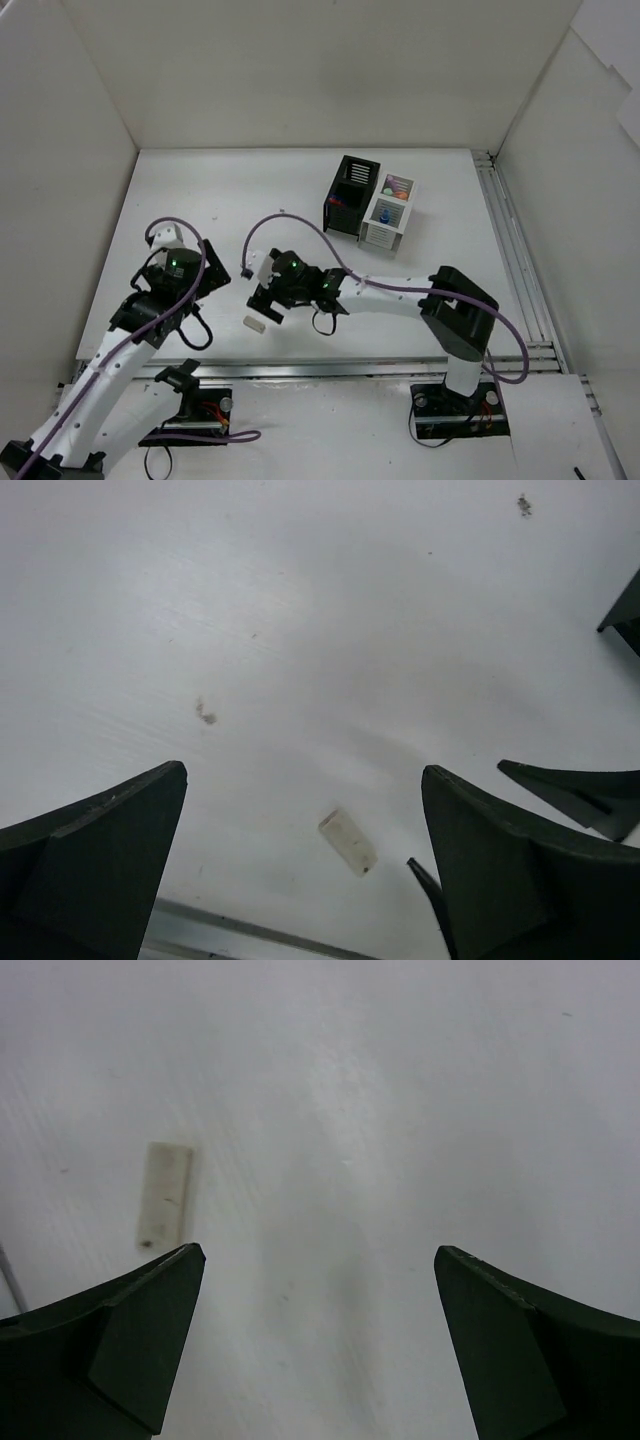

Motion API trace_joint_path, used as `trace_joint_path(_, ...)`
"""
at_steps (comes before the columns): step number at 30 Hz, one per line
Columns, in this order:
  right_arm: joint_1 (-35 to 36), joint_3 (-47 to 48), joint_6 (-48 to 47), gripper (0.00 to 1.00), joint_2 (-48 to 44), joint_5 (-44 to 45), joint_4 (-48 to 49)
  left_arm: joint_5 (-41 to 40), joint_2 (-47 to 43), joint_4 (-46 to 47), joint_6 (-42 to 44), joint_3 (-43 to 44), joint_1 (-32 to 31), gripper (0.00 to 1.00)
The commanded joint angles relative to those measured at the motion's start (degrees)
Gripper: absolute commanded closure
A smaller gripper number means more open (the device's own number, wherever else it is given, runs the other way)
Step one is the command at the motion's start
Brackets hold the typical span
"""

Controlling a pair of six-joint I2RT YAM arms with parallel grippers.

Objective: Sort the stationery into containers
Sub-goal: Pick up the stationery from the center of the board, then place the stationery in the storage box.

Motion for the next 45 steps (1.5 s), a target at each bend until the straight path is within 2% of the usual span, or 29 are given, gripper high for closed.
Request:
trace_joint_path(1, 4.9, 3.8, 1.7, 0.02, 4.0, -3.7, 6.4, -6.7, -5.9, -10.2, -9.2, 0.5, 0.5, 0.0)
trace_joint_path(3, 6.4, 2.9, 4.3, 0.02, 6.7, -3.1, 10.8, -7.2, -8.5, -12.0, -11.1, -0.9, 0.5, 0.0)
trace_joint_path(6, 8.0, 3.4, 5.4, 0.02, 9.7, -1.1, 12.5, -7.4, -10.6, -11.8, -12.4, -2.2, 1.0, 0.0)
trace_joint_path(9, 8.5, 4.0, 7.1, 0.1, 12.2, 1.1, 13.4, -7.3, -11.0, -11.8, -12.6, -2.6, 1.0, 0.0)
trace_joint_path(11, 8.5, 4.6, 8.8, 0.35, 13.1, 2.2, 12.9, -7.7, -10.6, -12.3, -12.7, -2.5, 1.0, 0.0)
trace_joint_path(12, 8.5, 4.5, 9.1, 0.44, 13.4, 2.5, 12.8, -8.0, -10.4, -12.4, -12.7, -2.4, 1.0, 0.0)
trace_joint_path(13, 8.5, 4.0, 10.3, 0.62, 13.3, 2.9, 13.1, -8.3, -10.3, -12.6, -12.8, -2.2, 1.0, 0.0)
trace_joint_path(15, 8.4, 3.3, 10.8, 0.81, 12.7, 3.7, 13.5, -8.4, -9.9, -12.9, -13.4, -2.0, 1.0, 0.0)
trace_joint_path(18, 7.6, 1.2, 11.1, 1.0, 10.2, 4.3, 16.0, -8.6, -9.8, -12.1, -13.2, -2.2, 1.0, 0.0)
trace_joint_path(20, 6.8, -0.2, 11.1, 1.0, 8.2, 4.1, 17.8, -8.7, -9.7, -11.6, -13.2, -2.5, 1.0, 0.0)
trace_joint_path(23, 1.9, -1.4, 11.0, 1.0, 1.1, 4.0, 18.7, -8.9, -9.7, -11.6, -13.4, -2.5, 1.0, 0.0)
trace_joint_path(29, -12.8, 1.1, 7.4, 1.0, -8.2, 8.5, 17.4, -8.7, -8.9, -7.6, -12.3, -4.1, 1.0, 0.0)
trace_joint_path(30, -17.0, 3.2, 7.1, 1.0, -8.8, 8.3, 16.7, -8.7, -8.8, -6.8, -11.8, -4.2, 1.0, 0.0)
trace_joint_path(34, -25.6, 10.0, 4.2, 1.0, -5.9, 5.0, 14.3, -8.5, -6.4, -3.6, -9.2, -3.8, 1.0, 0.0)
trace_joint_path(38, -33.8, 19.9, 1.4, 1.0, 2.6, -4.5, 8.5, -7.9, -4.3, 0.3, -6.7, -3.1, 2.1, 0.0)
trace_joint_path(42, -37.7, 30.0, -1.0, 1.0, 9.4, -10.8, 5.2, -3.7, -0.8, 4.2, -3.8, -2.4, 3.4, 0.0)
trace_joint_path(45, -38.7, 34.4, -2.5, 1.0, 13.4, -12.2, 3.4, -1.0, 2.0, 6.0, -2.2, -2.0, 5.6, 0.0)
